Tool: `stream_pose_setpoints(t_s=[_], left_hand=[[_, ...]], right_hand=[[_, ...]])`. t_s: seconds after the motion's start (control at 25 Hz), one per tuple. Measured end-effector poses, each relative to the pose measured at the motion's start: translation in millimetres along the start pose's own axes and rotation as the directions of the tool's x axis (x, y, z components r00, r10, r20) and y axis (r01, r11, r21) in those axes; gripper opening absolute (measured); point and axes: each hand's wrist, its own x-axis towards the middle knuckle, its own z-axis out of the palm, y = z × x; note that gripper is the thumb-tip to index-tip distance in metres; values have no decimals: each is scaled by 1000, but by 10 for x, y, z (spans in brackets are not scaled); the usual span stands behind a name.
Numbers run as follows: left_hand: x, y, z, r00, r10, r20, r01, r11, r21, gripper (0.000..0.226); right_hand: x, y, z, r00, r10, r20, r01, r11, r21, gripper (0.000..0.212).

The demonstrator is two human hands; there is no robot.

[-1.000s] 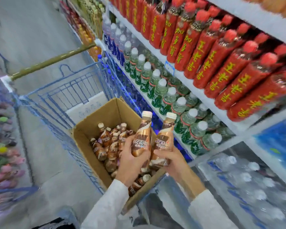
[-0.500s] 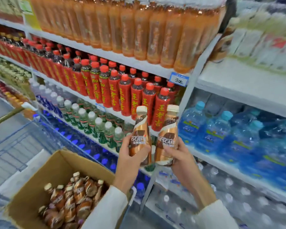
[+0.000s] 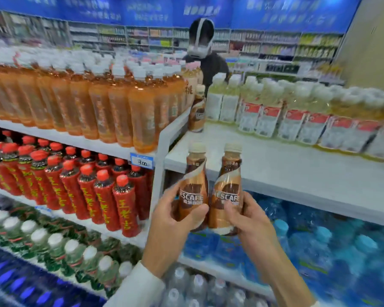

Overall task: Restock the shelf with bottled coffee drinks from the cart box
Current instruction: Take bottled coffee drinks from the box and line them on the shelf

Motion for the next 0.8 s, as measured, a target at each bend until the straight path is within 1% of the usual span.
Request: stream_pose_setpoints(t_s=[0.12, 0.24, 0.32, 0.4, 0.52, 0.68, 0.8], left_hand=[[406, 129, 353, 997, 80, 12, -80, 996, 44, 55], [822, 148, 568, 994, 108, 16, -109, 986, 128, 53], [1045, 145, 661, 994, 105, 21, -107, 980, 169, 50], [1207, 157, 724, 994, 95, 47, -103, 970, 219, 46], [1406, 110, 736, 994, 83, 73, -98, 965, 245, 52], [1544, 47, 697, 995, 58, 80, -79, 950, 301, 58], [1592, -11, 643, 995, 63, 81, -87, 940, 331, 67]], right_hand=[[291, -313, -265, 997, -72, -27, 71, 996, -47, 42], [647, -507, -416, 991, -125, -49, 117, 983, -141, 33], [847, -599, -456, 989, -140, -50, 126, 968, -219, 39], [1011, -658, -476, 990, -131, -56, 111, 955, -275, 44], [1206, -646, -484, 994, -95, -50, 72, 936, -346, 47], [1351, -489, -511, 996, -53, -69, 22, 922, -386, 47], [1359, -450, -569, 997, -34, -73, 2, 912, -410, 54]])
